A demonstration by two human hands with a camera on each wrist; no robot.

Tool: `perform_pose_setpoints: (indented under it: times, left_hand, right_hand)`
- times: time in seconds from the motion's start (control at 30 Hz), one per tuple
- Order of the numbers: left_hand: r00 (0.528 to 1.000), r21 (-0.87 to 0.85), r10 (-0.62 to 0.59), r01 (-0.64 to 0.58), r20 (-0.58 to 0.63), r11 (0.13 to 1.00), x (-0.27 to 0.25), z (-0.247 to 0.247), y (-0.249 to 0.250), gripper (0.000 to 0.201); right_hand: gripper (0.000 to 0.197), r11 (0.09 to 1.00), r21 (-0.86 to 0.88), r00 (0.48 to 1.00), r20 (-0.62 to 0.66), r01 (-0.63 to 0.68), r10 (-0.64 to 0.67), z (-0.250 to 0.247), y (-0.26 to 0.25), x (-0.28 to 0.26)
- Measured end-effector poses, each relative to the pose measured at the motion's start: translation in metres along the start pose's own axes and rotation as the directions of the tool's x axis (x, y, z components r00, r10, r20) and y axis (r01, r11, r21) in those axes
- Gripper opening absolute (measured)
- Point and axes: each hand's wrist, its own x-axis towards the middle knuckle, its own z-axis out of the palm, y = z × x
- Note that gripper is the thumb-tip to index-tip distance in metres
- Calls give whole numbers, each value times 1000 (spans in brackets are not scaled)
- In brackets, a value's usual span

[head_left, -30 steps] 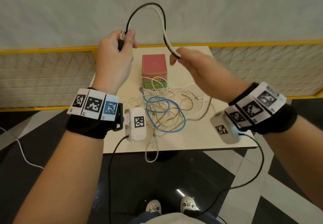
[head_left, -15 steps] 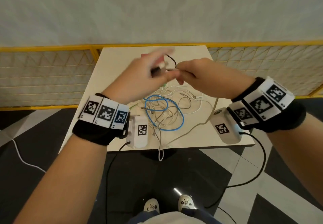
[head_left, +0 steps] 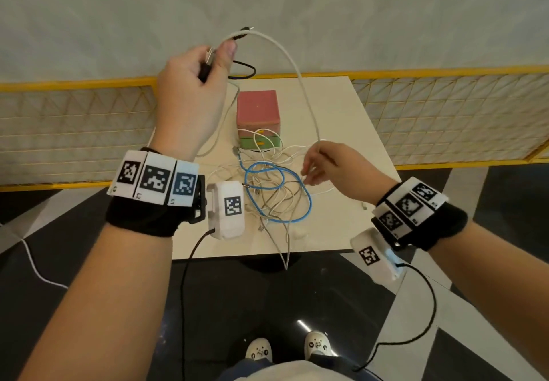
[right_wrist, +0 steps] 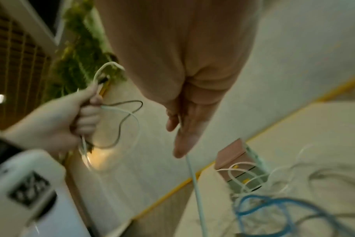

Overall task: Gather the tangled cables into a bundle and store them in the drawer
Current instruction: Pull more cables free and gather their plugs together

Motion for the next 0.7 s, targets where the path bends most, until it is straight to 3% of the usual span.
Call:
perform_pose_setpoints:
  times: [0.07,0.13,0.37,0.5,0.57,0.63,0.7]
  left_hand:
    - [1000,-9,0,0,17,1000,-2,4,0,60]
    - [999,7,-6,6,32,1000,-5,6,0,59]
    - [997,-1,-28,28,67,1000,-10,7,-7,54]
    - [970,33,-15,7,244,999,-17,11,-7,41]
    - [928,72,-14,-14,373,997,-22,12,-8,41]
    - [844,132,-48,-27,535,991,-27,15,-11,37]
    - [742,187,-100,-35,663,982,-33,20,-12,31]
  right_hand:
    - [22,950,312,1000,7,-4,2,5,-16,2]
    - [19,877,481,999,32,2,-20,8,-28,1]
    - [23,807,590,996,79,-6,-51,1,-34,-8]
    - [24,895,417,972,223,-157,67,-1,-13,-13]
    - [25,941,191,907,374,-280,194,2,2,-21]
    - [28,937,-45,819,471,-347,326,6,15,-29]
    - [35,901,-266,756,490,-344,434,8,27,-34]
